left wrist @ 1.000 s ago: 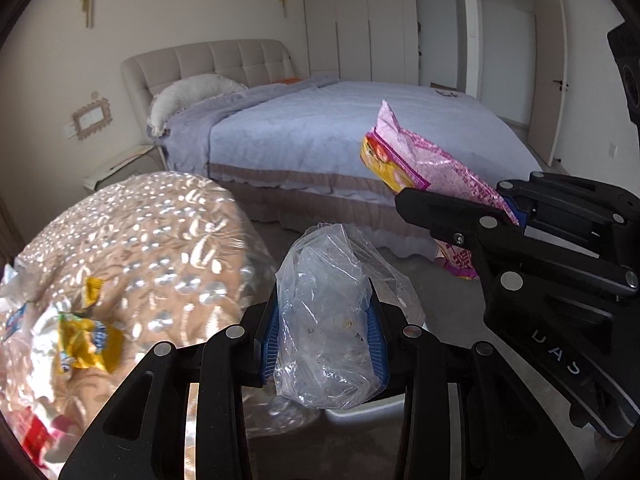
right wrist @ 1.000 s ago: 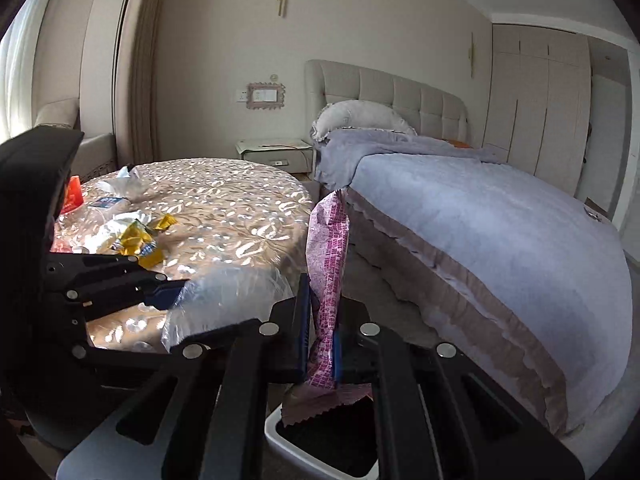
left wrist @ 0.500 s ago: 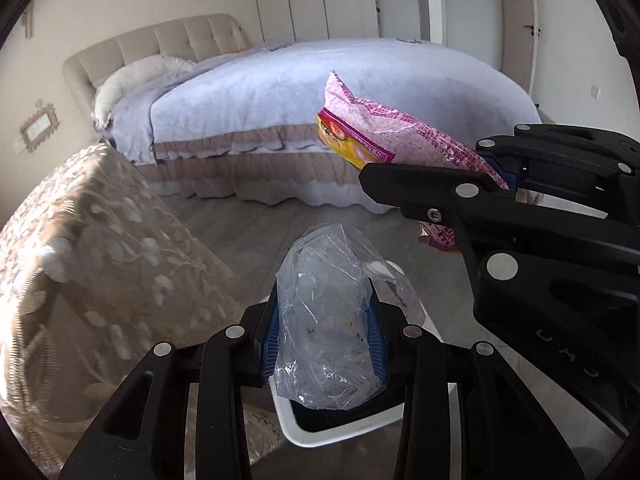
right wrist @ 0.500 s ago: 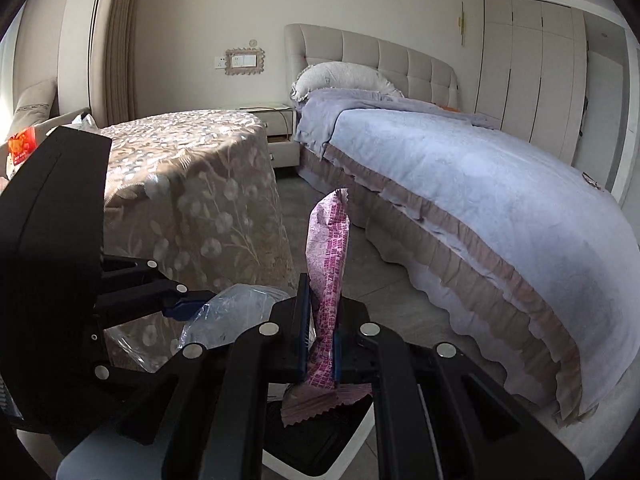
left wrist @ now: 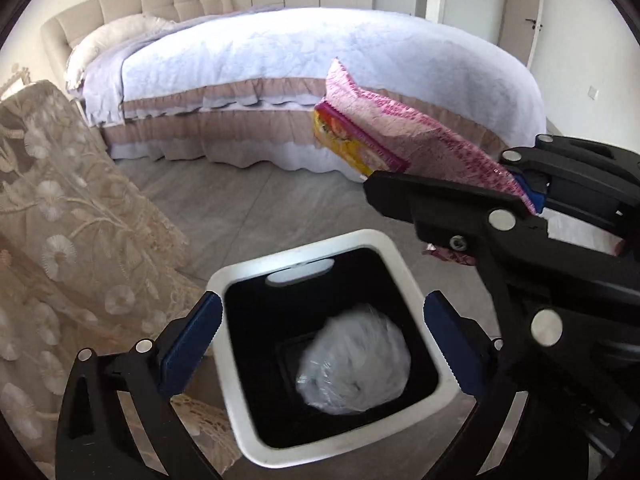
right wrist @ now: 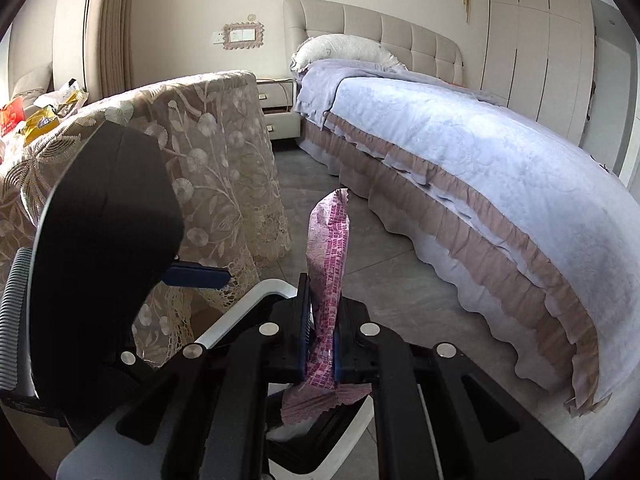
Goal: Collect trash
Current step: 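Carry bag and wrapper to the white bin and release both into it, then return both tools to the table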
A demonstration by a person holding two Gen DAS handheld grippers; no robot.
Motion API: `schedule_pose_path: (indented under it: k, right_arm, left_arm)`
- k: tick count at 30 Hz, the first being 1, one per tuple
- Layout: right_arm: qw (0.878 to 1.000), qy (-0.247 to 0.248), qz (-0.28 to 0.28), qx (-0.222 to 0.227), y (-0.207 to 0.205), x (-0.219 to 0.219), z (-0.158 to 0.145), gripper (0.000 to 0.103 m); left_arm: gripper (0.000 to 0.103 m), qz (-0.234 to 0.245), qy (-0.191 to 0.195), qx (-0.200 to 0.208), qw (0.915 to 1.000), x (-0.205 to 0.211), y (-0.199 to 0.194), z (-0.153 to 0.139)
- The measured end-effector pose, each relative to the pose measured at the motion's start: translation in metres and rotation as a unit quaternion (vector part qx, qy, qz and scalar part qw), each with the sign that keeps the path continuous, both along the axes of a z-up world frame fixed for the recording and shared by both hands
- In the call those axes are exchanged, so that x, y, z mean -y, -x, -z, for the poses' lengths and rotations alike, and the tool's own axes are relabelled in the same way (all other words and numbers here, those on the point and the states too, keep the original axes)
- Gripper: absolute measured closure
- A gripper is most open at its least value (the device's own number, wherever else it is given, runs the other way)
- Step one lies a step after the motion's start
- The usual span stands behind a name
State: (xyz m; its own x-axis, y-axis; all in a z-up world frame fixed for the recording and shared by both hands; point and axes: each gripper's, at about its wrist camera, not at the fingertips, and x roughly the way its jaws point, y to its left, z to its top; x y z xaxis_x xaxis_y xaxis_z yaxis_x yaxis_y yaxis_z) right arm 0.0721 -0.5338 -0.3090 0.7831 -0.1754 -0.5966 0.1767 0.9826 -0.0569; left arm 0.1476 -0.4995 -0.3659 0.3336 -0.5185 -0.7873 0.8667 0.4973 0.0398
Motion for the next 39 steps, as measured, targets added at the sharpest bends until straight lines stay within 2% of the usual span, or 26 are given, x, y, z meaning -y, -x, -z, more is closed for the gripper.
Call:
schedule_pose_path:
  k: [2,4,7,9,12,18,19,20,22,24,27,30,34,36,39]
  right_arm:
    - [1.000,0.001,-0.001,0.002,-0.002,0.000,-0.001,0.093]
    - [1.000,0.005,-0.001,0.007,-0.004,0.000,-0.004,0.093]
    - [1.000,0.007,-0.002,0.016,-0.007,0.002,-0.006,0.093]
    - [1.000,0.002,-0.004,0.019,-0.009,0.003,-0.005,0.093]
    - [1.000,-0.017,-0.007,0.022,-0.011,0.009,0.004,0.093]
    - [0.999,-0.039,-0.026,-0.019,-0.026,0.002,0.041,0.092]
    - [0.998,-0.039,-0.030,-0.028,-0.028,0.000,0.047,0.087]
    - [0.997,-0.054,-0.036,-0.031,-0.029,0.000,0.049,0.054]
    - [0.998,-0.051,-0.025,-0.024,-0.026,0.001,0.047,0.004]
    - [0.999,-0.036,-0.018,-0.017,-0.023,0.003,0.041,0.004]
    - [1.000,-0.020,-0.002,-0.006,-0.019,0.007,0.020,0.004]
    - [0.999,-0.002,0.016,0.043,-0.010,0.005,-0.022,0.004]
    - [0.990,0.033,0.008,0.135,0.005,-0.012,-0.094,0.004]
    - [0.984,0.049,-0.009,0.172,0.010,-0.028,-0.122,0.004]
    - [0.973,0.049,-0.056,0.217,0.016,-0.061,-0.156,0.004]
  left_arm:
    - [0.004,-0.009,-0.006,0.022,0.9997,-0.007,0.013,-0.008]
    - [0.004,-0.025,-0.010,0.061,0.9978,-0.017,0.016,-0.018]
    - [0.004,-0.058,-0.005,0.116,0.9916,-0.032,0.022,-0.038]
    - [0.005,-0.078,-0.001,0.139,0.9872,-0.041,0.023,-0.051]
    - [0.005,-0.084,0.019,0.093,0.9919,-0.052,0.020,-0.057]
    - [0.005,-0.084,0.067,0.054,0.9928,-0.068,0.022,-0.074]
    - [0.005,-0.082,0.072,0.060,0.9922,-0.069,0.025,-0.077]
    - [0.005,-0.087,0.062,0.073,0.9916,-0.067,0.026,-0.076]
    - [0.005,-0.079,0.073,0.071,0.9917,-0.068,0.031,-0.080]
    - [0.005,-0.077,0.090,0.052,0.9915,-0.072,0.034,-0.087]
    - [0.005,-0.085,0.120,0.046,0.9881,-0.082,0.039,-0.107]
    - [0.005,-0.092,0.151,0.077,0.9811,-0.097,0.052,-0.141]
    - [0.005,-0.133,0.187,0.158,0.9603,-0.130,0.073,-0.192]
    - [0.005,-0.169,0.182,0.192,0.9493,-0.148,0.080,-0.210]
    - [0.005,-0.216,0.177,0.235,0.9312,-0.186,0.087,-0.229]
